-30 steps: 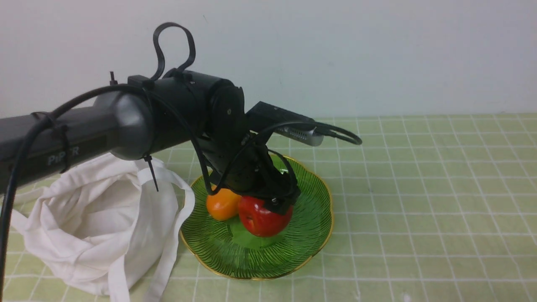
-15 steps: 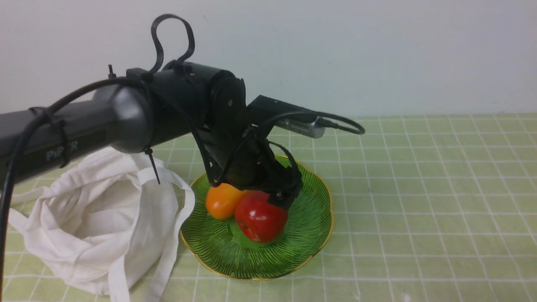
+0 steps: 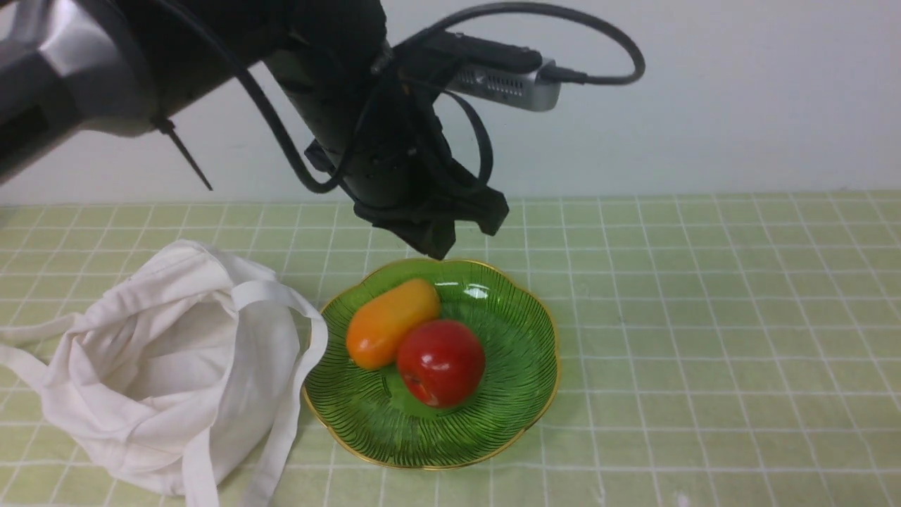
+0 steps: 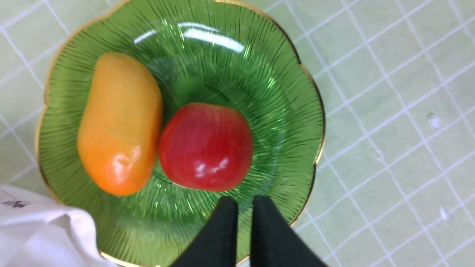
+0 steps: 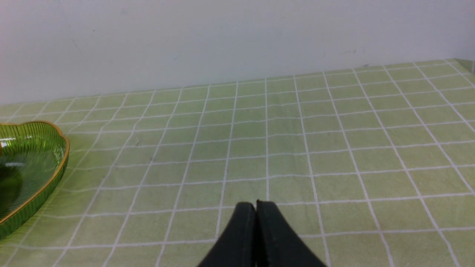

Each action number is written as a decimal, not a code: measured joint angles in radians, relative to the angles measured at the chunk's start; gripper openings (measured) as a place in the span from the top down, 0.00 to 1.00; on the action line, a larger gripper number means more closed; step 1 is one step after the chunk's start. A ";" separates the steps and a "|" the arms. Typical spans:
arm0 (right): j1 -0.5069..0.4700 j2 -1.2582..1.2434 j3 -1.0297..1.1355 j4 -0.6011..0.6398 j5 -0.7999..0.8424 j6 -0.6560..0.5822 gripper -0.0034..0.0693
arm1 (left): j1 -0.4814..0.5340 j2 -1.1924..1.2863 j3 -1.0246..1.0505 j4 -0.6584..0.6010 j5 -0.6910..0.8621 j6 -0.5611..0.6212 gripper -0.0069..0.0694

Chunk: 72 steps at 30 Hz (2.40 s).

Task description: Take the fruit out of the bag on the green coffee tablecloth and place them on the plate.

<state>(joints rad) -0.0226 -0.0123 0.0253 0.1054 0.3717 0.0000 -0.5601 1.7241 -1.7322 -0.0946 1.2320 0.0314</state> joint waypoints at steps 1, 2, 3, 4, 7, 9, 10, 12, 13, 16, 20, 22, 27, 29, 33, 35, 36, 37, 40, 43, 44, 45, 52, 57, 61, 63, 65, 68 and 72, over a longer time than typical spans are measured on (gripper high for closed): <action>0.000 0.000 0.000 0.000 0.000 0.000 0.97 | 0.000 -0.004 0.001 0.000 0.000 0.000 0.90; 0.000 0.000 0.000 0.000 0.000 0.000 0.97 | -0.001 -0.022 0.008 0.000 0.000 0.001 0.91; 0.000 0.000 0.000 0.000 0.000 0.000 0.97 | -0.001 -0.062 0.023 0.003 0.002 0.006 0.91; 0.000 0.000 0.000 0.000 0.000 0.000 0.97 | -0.001 -0.067 0.027 0.005 0.003 0.008 0.92; 0.000 0.000 0.000 0.000 0.000 0.000 0.97 | -0.001 -0.142 0.075 0.034 0.003 0.014 0.92; 0.000 0.000 0.000 0.000 0.000 0.000 0.97 | -0.001 -0.194 0.121 0.063 0.004 0.015 0.92; 0.000 0.000 0.000 0.000 0.000 0.000 0.97 | -0.001 -0.249 0.176 0.095 0.004 0.015 0.92; 0.000 0.000 0.000 0.000 0.000 0.000 0.97 | -0.001 -0.280 0.209 0.105 0.007 0.010 0.92; 0.000 0.000 0.000 0.000 0.000 0.000 0.97 | -0.001 -0.340 0.275 0.118 0.008 0.003 0.92; 0.000 0.000 0.000 0.000 0.000 0.000 0.97 | -0.001 -0.444 0.383 0.120 0.009 -0.010 0.92; 0.000 0.000 0.000 0.000 0.000 0.000 0.97 | -0.001 -0.623 0.580 0.121 -0.066 -0.017 0.92; 0.000 0.000 0.000 0.000 0.000 0.000 0.97 | -0.001 -0.717 0.688 0.121 -0.146 -0.031 0.92; 0.000 0.000 0.000 0.000 0.000 0.000 0.97 | -0.001 -0.989 0.984 0.123 -0.434 -0.121 0.92; 0.000 0.000 0.000 0.000 0.000 0.000 0.97 | -0.001 -1.057 1.065 0.130 -0.517 -0.147 0.92; 0.000 0.000 0.000 0.000 0.000 0.000 0.97 | -0.001 -1.210 1.268 0.144 -0.783 -0.229 0.92; 0.000 0.000 0.000 0.000 0.000 0.000 0.97 | -0.001 -1.235 1.304 0.146 -0.826 -0.238 0.92; 0.000 0.000 0.000 0.000 0.000 0.000 0.97 | -0.001 -1.255 1.335 0.146 -0.860 -0.243 0.92; 0.000 0.000 0.000 0.000 0.000 0.000 0.97 | -0.001 -1.268 1.352 0.147 -0.873 -0.246 0.92; 0.000 0.000 0.000 0.000 0.000 0.000 0.97 | -0.001 -1.295 1.419 0.150 -0.896 -0.249 0.92; 0.000 0.000 0.000 0.000 0.000 0.000 0.97 | -0.001 -1.296 1.454 0.150 -0.891 -0.250 0.92; 0.000 0.000 0.000 0.000 0.000 0.000 0.97 | -0.001 -1.296 1.460 0.150 -0.890 -0.250 0.92; 0.000 0.000 0.000 0.000 0.000 0.000 0.97 | -0.001 -1.296 1.462 0.150 -0.889 -0.250 0.92; 0.000 0.000 0.000 0.000 0.000 0.000 0.97 | -0.001 -1.296 1.464 0.150 -0.889 -0.251 0.92; 0.000 0.000 0.000 0.000 0.000 0.000 0.97 | -0.001 -1.296 1.465 0.155 -0.889 -0.253 0.92; 0.000 0.000 0.000 0.000 0.000 0.000 0.97 | -0.001 -1.308 1.471 0.170 -0.865 -0.259 0.92; 0.000 0.000 0.000 0.000 0.000 0.000 0.97 | -0.001 -1.342 1.481 0.186 -0.846 -0.271 0.92; 0.000 0.000 0.000 0.000 0.000 0.000 0.97 | 0.014 -1.407 1.503 0.214 -0.842 -0.280 0.92; 0.000 0.000 0.000 0.000 0.000 0.000 0.97 | 0.089 -1.495 1.545 0.220 -0.842 -0.282 0.92; 0.000 0.000 0.000 0.000 0.000 0.000 0.97 | 0.237 -1.617 1.621 0.220 -0.837 -0.267 0.92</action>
<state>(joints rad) -0.0226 -0.0123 0.0253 0.1054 0.3717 0.0000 -0.3226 0.1076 -0.1112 0.1251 0.3952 -0.2355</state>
